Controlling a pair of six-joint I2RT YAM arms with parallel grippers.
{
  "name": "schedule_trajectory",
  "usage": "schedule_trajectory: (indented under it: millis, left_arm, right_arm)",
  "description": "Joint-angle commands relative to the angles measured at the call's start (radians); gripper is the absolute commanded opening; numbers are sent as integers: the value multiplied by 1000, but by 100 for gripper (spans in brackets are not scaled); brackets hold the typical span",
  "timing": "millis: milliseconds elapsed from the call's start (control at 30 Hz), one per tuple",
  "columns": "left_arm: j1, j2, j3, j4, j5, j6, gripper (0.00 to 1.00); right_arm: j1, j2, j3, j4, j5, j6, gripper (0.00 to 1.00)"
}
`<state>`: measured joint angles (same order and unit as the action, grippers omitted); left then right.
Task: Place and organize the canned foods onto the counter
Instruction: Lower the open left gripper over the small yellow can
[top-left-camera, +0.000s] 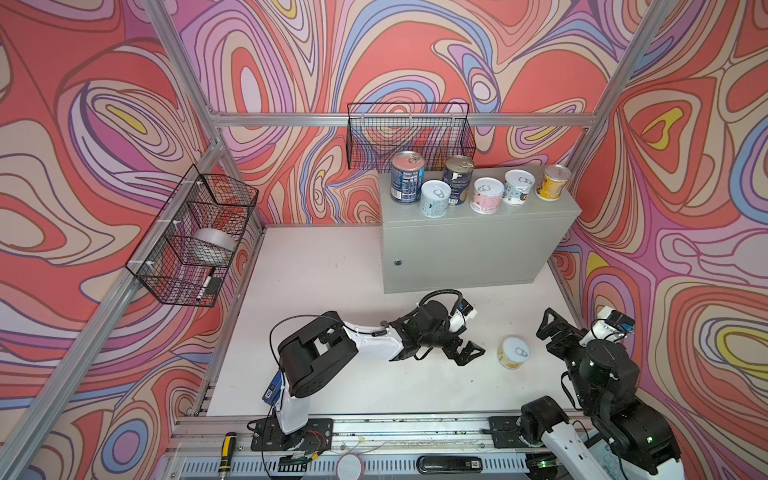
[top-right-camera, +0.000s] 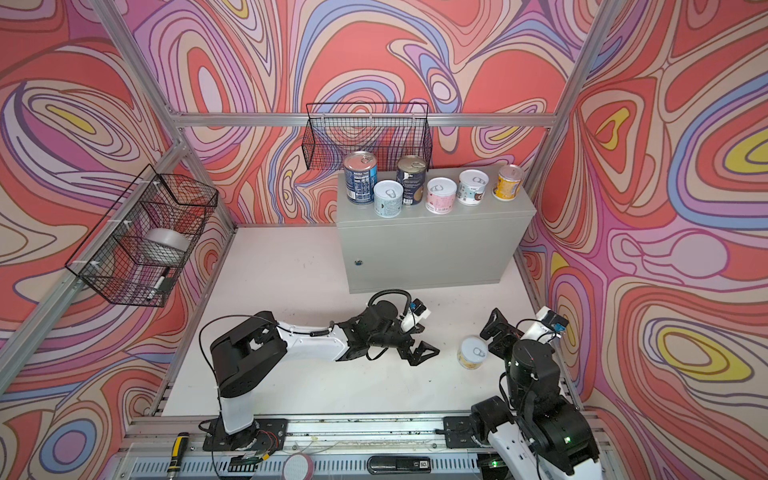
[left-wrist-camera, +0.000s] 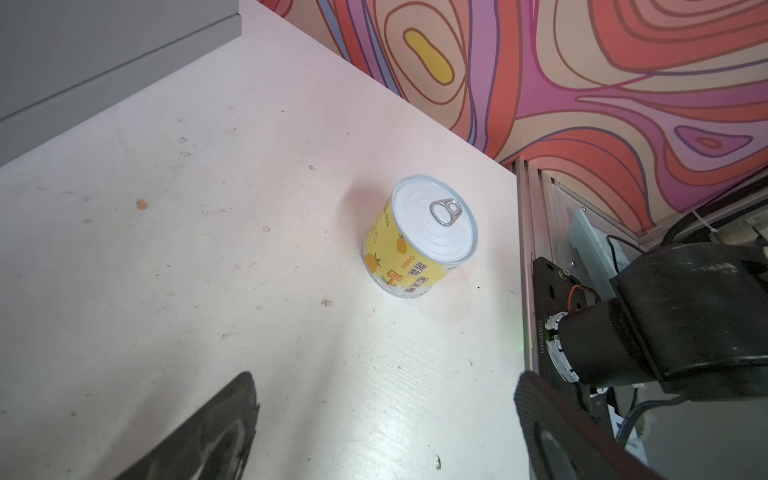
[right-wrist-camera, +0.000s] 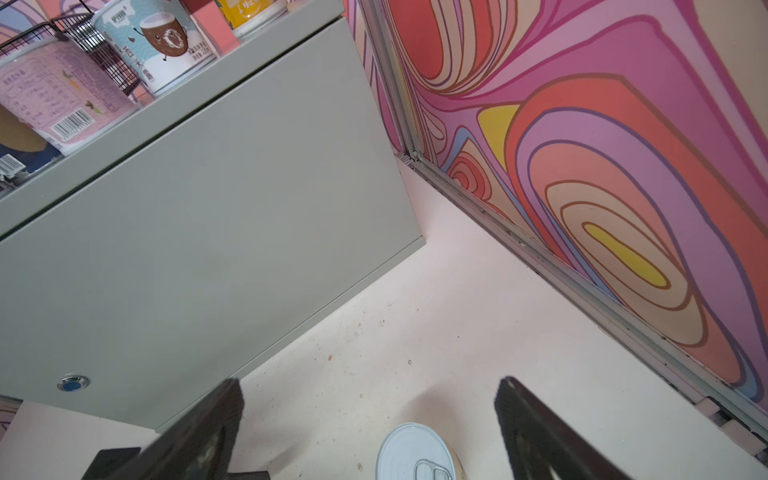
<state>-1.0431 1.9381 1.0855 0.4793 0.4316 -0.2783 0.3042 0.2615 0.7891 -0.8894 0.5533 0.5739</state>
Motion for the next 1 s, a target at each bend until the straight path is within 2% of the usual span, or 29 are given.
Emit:
schedule_trajectory:
  millis: [0,233,467,633,967]
  left_arm:
    - [-44,48,106,-81,19,62,100]
    - [-78,129,214,-136,-9,65,100]
    - [-103,219,376,-307,-76,73,91]
    - [-109,253,439,-373,-110,69,88]
    - [-154,283,511,-454,-73,168,89]
  right_arm:
    - [1,-21,21,-11,-1,-17,98]
    - [2,-58,15,-13,24,-8,97]
    - [1,-111,7,-13,48,2,97]
    - [1,-118,8,-14,51,4,97]
    - [1,-125,4,-17,56,10,97]
